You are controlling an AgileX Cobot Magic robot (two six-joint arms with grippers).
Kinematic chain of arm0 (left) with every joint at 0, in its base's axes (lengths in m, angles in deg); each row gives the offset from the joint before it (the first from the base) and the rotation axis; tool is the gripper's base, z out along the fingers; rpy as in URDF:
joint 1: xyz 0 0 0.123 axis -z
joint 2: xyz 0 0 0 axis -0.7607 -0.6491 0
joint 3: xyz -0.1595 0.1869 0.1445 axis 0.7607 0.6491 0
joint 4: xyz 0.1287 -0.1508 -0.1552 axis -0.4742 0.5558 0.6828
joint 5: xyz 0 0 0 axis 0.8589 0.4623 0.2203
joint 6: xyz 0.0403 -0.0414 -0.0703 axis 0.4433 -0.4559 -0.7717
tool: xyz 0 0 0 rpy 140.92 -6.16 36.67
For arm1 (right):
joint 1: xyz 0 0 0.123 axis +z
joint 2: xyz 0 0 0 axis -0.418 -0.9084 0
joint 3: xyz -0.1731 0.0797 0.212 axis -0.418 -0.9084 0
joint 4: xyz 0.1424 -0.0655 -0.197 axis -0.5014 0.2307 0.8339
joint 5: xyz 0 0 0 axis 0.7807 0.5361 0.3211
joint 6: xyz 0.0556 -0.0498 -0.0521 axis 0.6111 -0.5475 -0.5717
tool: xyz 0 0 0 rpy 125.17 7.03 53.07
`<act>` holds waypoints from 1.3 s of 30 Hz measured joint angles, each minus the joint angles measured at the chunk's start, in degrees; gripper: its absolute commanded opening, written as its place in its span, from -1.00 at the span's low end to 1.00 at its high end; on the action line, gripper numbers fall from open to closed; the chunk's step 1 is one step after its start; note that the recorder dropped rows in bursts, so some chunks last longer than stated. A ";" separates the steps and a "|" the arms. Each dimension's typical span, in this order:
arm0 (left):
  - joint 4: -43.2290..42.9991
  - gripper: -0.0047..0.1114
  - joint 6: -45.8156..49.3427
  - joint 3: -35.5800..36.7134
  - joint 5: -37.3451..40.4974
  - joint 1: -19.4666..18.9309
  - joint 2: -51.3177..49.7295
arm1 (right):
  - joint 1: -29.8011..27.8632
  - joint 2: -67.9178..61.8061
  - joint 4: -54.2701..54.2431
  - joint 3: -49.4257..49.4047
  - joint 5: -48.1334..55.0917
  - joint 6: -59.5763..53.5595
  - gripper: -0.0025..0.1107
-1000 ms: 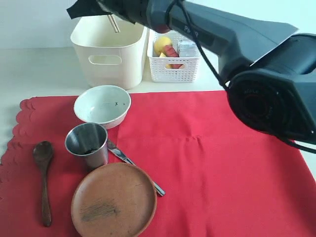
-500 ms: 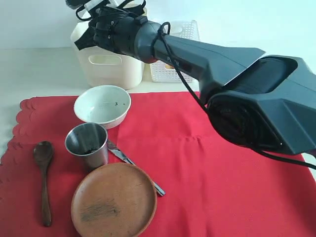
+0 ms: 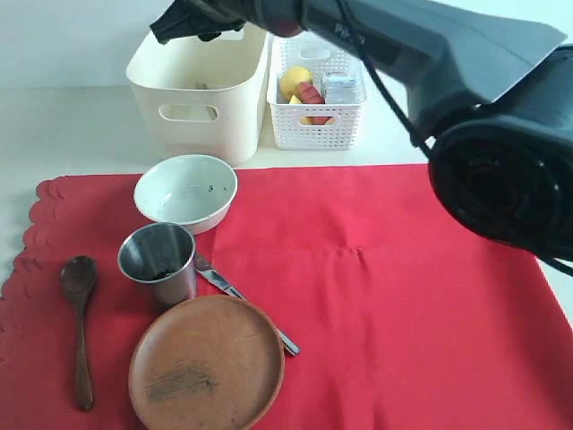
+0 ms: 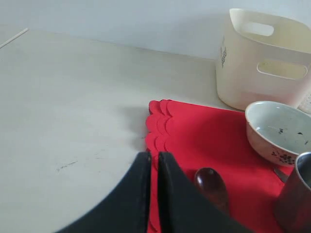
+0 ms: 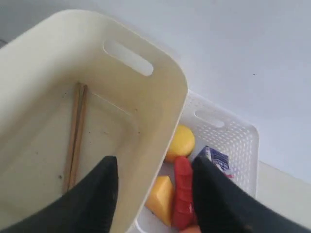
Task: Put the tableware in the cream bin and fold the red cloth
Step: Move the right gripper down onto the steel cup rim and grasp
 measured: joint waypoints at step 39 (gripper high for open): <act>0.00 -0.79 0.00 0.00 0.00 0.00 0.00 | 4.21 17.89 -40.99 -27.02 10.22 -33.55 -0.12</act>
